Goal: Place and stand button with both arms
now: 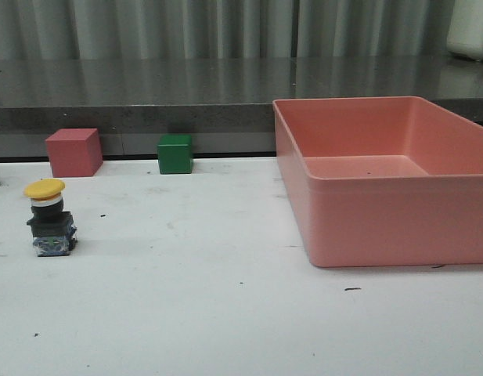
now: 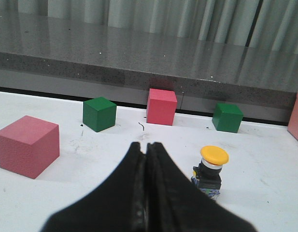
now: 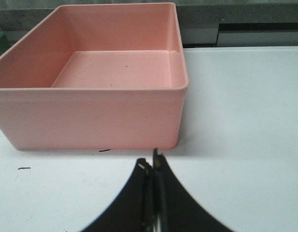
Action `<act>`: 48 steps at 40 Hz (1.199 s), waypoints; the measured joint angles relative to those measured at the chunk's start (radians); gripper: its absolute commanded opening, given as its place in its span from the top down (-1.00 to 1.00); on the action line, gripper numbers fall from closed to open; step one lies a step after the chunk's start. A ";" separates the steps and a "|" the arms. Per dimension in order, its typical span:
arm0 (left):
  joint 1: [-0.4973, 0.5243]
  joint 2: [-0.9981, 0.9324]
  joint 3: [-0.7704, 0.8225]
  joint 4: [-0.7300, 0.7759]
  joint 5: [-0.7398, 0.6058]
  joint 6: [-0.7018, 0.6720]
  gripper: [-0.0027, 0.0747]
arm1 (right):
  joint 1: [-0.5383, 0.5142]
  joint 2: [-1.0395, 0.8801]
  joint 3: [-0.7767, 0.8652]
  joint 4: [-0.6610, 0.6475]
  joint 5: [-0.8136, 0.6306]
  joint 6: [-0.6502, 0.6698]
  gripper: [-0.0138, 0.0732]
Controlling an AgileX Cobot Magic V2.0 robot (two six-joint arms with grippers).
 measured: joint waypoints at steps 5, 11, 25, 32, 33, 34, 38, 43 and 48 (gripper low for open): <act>0.000 0.000 0.000 0.000 0.000 0.000 0.98 | 0.000 -0.025 0.000 0.000 0.014 0.000 0.84; 0.000 0.000 0.000 0.000 0.000 0.000 0.98 | 0.000 -0.088 0.000 0.000 0.027 0.000 0.84; 0.000 0.000 0.000 0.000 0.000 0.000 0.98 | 0.000 -0.133 0.000 0.000 0.029 0.000 0.84; 0.000 0.000 0.000 0.000 0.000 -0.002 0.98 | 0.000 -0.133 0.000 0.000 0.029 0.000 0.84; 0.000 0.000 0.000 0.000 0.000 -0.002 0.98 | 0.000 -0.133 0.000 0.000 0.029 0.000 0.84; 0.000 0.000 0.000 0.000 0.000 -0.002 0.98 | 0.000 -0.133 0.000 0.000 0.029 0.000 0.84; 0.000 0.000 0.000 0.000 0.000 -0.002 0.98 | 0.000 -0.133 0.000 0.000 0.029 0.000 0.84; 0.000 0.000 0.000 0.000 0.000 -0.002 0.98 | 0.000 -0.133 0.000 0.000 0.029 0.000 0.84; 0.000 0.000 0.000 0.000 0.000 -0.002 0.98 | 0.000 -0.133 0.000 0.000 0.029 0.000 0.84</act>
